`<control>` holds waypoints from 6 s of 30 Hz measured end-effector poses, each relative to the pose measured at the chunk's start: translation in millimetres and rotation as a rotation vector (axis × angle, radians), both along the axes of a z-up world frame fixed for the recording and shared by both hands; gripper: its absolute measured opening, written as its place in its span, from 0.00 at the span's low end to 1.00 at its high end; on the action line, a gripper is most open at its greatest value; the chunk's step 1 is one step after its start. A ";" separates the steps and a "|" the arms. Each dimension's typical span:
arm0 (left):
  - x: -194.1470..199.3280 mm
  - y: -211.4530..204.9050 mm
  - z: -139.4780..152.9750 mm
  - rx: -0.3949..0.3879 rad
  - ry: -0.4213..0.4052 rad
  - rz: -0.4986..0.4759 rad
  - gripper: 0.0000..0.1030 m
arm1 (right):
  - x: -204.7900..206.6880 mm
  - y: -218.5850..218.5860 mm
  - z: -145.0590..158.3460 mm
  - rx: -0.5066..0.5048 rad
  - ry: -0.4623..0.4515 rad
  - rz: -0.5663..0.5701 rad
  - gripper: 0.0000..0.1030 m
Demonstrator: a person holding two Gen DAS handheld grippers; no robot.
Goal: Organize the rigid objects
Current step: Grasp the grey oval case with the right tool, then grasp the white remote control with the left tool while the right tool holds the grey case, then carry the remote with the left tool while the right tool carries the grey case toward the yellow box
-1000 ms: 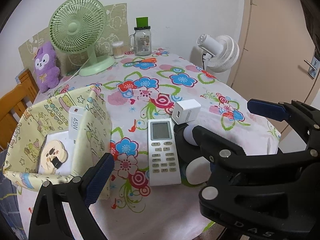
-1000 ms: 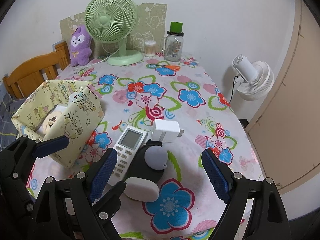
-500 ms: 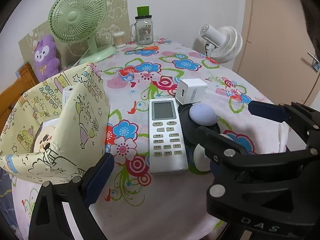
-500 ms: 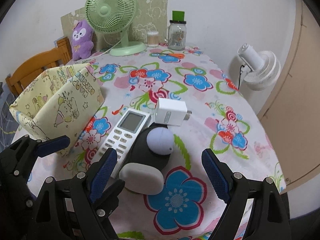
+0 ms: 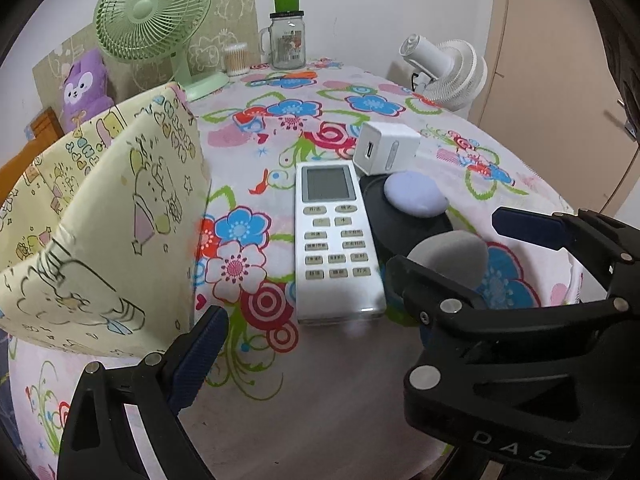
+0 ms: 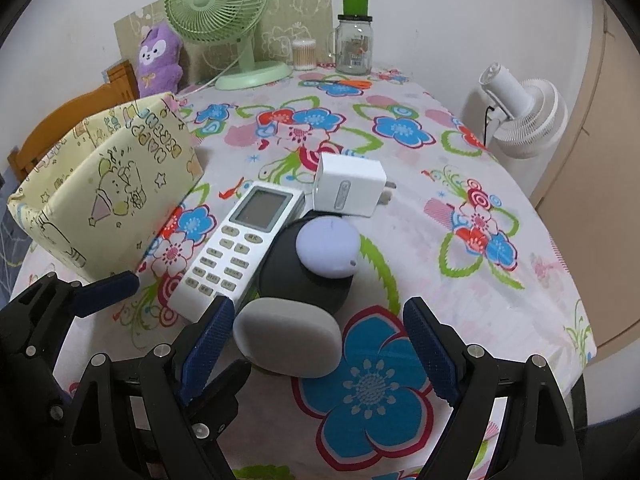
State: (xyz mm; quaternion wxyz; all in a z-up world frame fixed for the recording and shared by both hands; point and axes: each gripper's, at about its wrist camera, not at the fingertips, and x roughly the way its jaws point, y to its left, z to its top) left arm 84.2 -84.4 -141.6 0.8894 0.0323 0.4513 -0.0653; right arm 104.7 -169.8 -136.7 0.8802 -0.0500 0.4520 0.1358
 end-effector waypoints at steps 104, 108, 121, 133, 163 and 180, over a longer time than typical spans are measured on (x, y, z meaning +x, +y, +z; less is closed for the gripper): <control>-10.3 -9.2 82.5 0.026 -0.149 -0.004 0.43 | -13.8 -1.1 77.4 0.038 -0.101 -0.106 0.54; -12.3 -5.7 89.6 0.028 -0.155 0.005 0.43 | -15.0 4.3 86.5 0.026 -0.107 -0.094 0.54; -13.9 9.3 110.8 0.044 -0.155 0.007 0.43 | -16.0 23.1 112.6 -0.008 -0.133 -0.062 0.54; -3.2 29.2 116.8 0.036 -0.136 0.009 0.43 | -3.7 43.0 121.0 -0.024 -0.119 -0.035 0.54; 33.0 108.2 116.1 0.056 -0.091 0.089 0.43 | 44.4 126.3 118.8 -0.034 -0.079 0.071 0.54; 45.3 154.7 97.4 0.045 -0.050 0.132 0.44 | 61.7 174.4 100.4 -0.042 -0.037 0.137 0.54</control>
